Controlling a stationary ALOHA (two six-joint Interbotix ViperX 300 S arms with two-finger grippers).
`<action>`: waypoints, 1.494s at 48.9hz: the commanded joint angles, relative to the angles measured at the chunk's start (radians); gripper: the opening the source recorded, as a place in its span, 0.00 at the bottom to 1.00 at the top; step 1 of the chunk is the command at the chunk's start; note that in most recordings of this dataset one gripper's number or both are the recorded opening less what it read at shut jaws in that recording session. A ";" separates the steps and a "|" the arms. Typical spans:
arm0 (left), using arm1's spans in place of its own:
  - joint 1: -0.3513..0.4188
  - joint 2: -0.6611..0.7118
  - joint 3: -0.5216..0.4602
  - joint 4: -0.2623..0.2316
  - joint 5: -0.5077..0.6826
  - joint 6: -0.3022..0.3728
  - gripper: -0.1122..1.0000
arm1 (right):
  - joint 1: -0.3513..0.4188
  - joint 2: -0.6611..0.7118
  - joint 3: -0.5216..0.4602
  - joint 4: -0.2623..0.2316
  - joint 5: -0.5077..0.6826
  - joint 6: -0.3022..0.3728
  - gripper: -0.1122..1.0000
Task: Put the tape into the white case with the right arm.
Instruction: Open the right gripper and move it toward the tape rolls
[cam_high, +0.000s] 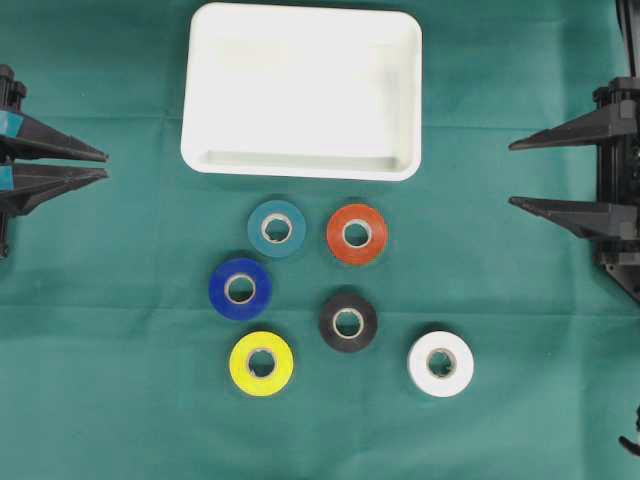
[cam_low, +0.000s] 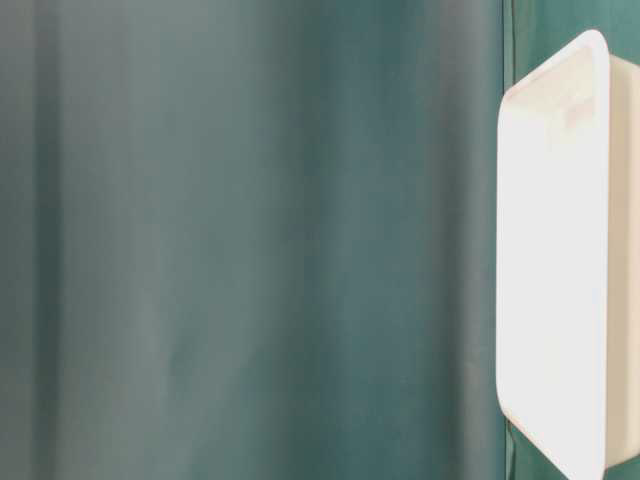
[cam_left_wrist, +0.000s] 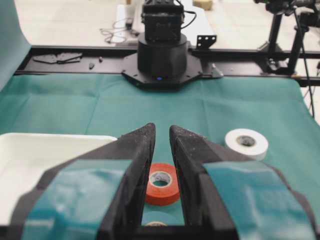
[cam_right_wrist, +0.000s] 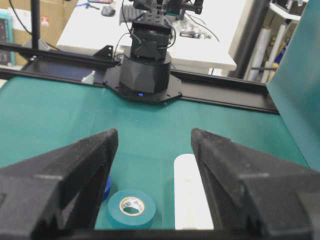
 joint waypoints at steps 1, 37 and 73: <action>0.003 0.009 -0.017 -0.023 -0.008 0.005 0.32 | -0.003 0.009 -0.014 0.002 -0.005 0.003 0.32; 0.003 -0.106 0.189 -0.023 0.072 0.009 0.10 | -0.011 -0.118 0.189 -0.006 0.153 0.006 0.01; 0.003 -0.268 0.252 -0.023 0.193 0.006 0.10 | -0.009 -0.072 0.245 -0.035 0.163 0.066 0.02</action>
